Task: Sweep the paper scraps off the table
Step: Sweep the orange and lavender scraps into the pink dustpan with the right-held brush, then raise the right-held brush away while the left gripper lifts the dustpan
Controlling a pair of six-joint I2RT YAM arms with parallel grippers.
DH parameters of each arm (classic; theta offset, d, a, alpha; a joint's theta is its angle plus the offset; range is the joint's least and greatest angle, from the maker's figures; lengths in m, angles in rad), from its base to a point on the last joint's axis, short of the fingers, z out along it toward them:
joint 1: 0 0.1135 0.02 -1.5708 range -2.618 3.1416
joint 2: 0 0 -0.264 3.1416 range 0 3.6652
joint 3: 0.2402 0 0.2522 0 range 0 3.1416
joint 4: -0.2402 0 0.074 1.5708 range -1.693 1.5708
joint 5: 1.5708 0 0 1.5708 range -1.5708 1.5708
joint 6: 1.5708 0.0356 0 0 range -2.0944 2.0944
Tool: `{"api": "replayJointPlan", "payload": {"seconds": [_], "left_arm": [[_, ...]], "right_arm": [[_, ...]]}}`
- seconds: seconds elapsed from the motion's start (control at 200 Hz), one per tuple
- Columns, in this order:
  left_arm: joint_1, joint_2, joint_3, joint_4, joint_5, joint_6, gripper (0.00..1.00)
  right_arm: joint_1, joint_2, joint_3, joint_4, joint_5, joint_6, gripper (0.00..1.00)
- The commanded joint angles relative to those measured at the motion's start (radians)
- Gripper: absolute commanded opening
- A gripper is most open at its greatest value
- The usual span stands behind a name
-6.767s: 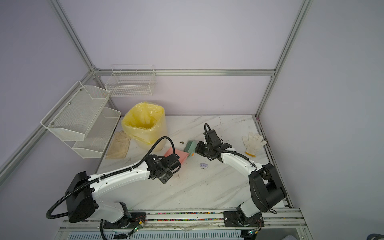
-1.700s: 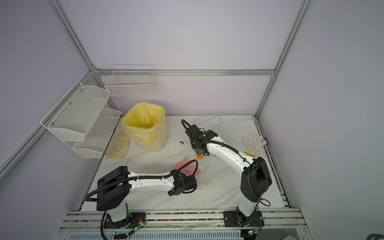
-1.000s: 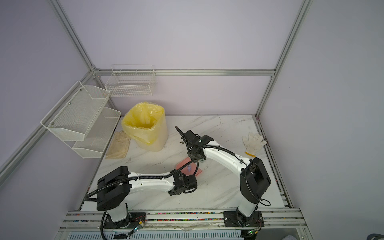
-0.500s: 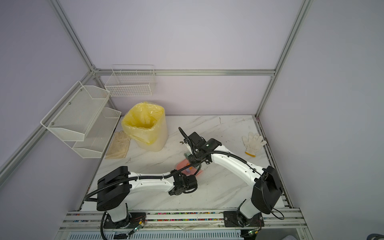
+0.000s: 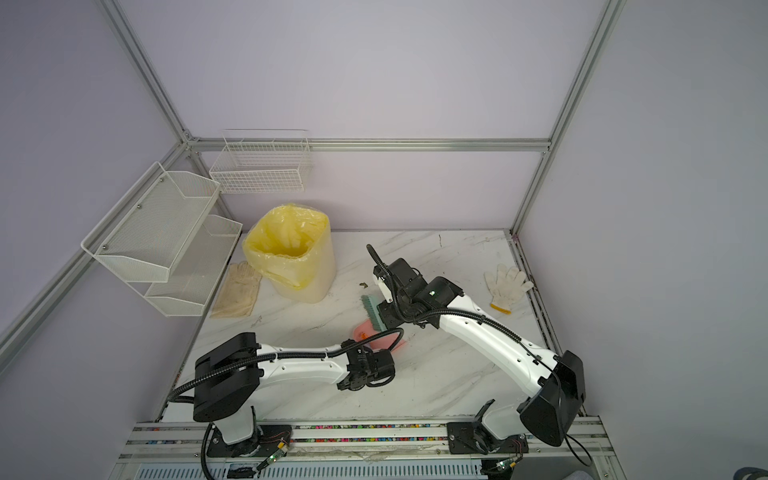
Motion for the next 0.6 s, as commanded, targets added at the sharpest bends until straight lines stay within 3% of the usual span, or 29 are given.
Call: {"api": "replayJointPlan", "payload": {"seconds": [0.0, 0.295, 0.415, 0.595], "left_arm": [[-0.002, -0.036, -0.016, 0.004, -0.029, -0.008, 0.15], [-0.002, -0.074, 0.004, -0.007, -0.07, -0.007, 0.16], [-0.001, -0.074, 0.059, -0.042, -0.098, 0.0, 0.17], [0.001, -0.093, 0.12, -0.057, -0.123, 0.022, 0.17]], "right_arm": [[0.001, -0.015, 0.012, -0.025, 0.084, 0.08, 0.0], [-0.058, -0.028, 0.005, -0.02, 0.171, 0.133, 0.0], [-0.093, -0.085, -0.009, 0.0, 0.274, 0.167, 0.0], [-0.16, -0.13, -0.05, 0.047, 0.246, 0.182, 0.0]]}}
